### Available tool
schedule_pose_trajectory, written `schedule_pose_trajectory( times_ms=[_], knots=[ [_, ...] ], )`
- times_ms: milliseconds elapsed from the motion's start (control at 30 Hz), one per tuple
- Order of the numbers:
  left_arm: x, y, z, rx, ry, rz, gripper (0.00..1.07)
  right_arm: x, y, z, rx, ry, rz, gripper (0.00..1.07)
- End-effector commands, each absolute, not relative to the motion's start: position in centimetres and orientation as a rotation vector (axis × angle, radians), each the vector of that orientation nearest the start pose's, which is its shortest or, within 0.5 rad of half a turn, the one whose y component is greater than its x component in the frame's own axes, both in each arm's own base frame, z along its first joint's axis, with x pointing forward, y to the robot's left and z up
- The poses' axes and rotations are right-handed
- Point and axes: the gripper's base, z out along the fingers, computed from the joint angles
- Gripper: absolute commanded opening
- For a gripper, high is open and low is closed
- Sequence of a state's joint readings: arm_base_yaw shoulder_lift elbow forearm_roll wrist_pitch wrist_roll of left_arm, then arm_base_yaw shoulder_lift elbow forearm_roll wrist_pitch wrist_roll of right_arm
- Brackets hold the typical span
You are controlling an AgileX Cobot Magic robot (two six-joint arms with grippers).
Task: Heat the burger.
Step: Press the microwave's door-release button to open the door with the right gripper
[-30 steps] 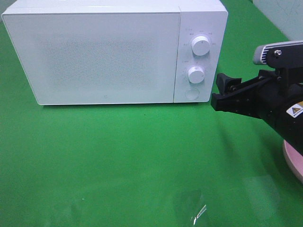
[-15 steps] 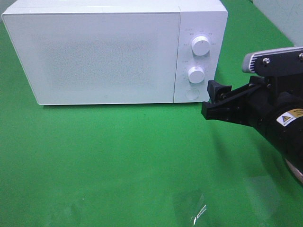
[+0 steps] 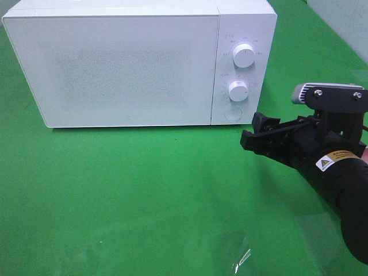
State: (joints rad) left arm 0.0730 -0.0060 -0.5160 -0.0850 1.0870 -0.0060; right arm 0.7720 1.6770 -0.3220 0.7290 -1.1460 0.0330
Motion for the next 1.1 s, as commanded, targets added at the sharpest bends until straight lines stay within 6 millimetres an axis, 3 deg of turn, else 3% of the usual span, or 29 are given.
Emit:
schedule_pose_trajectory(
  times_ms=[33, 133, 167, 200, 233, 300, 467, 567, 900, 1100],
  knots=[
    [-1.0, -0.8, 28.1, -0.082, 2.009, -0.072, 0.92, 20.7, 12.4, 15.1, 0.228, 1.740, 0.346, 0.63],
    [-1.0, -0.8, 28.1, -0.082, 2.009, -0.072, 0.92, 20.6, 12.5, 14.9, 0.442, 1.739, 0.526, 0.51],
    [-1.0, -0.8, 28.1, -0.082, 2.009, -0.072, 0.92, 20.6, 12.5, 14.9, 0.442, 1.739, 0.526, 0.51],
    [-1.0, -0.8, 28.1, -0.082, 2.009, -0.072, 0.92, 20.6, 12.5, 14.9, 0.594, 1.720, 0.644, 0.43],
    [-1.0, -0.8, 28.1, -0.082, 2.009, -0.072, 0.92, 20.6, 12.5, 14.9, 0.594, 1.720, 0.644, 0.43],
    [-1.0, -0.8, 28.1, -0.082, 2.009, -0.072, 0.92, 20.6, 12.8, 14.8, 0.855, 1.664, 0.876, 0.24],
    [-1.0, -0.8, 28.1, -0.082, 2.009, -0.072, 0.92, 20.5, 13.0, 14.8, 0.972, 1.628, 1.006, 0.13],
    [-1.0, -0.8, 28.1, -0.082, 2.009, -0.072, 0.92, 20.5, 13.4, 14.9, 1.064, 1.600, 1.135, 0.00],
    [-1.0, -0.8, 28.1, -0.082, 2.009, -0.072, 0.92, 20.4, 13.6, 14.5, 1.111, 1.630, 1.159, 0.00],
    [-1.0, -0.8, 28.1, -0.082, 2.009, -0.072, 0.92, 20.6, 13.6, 12.9, 1.196, 1.629, 1.153, 0.00]
  ],
)
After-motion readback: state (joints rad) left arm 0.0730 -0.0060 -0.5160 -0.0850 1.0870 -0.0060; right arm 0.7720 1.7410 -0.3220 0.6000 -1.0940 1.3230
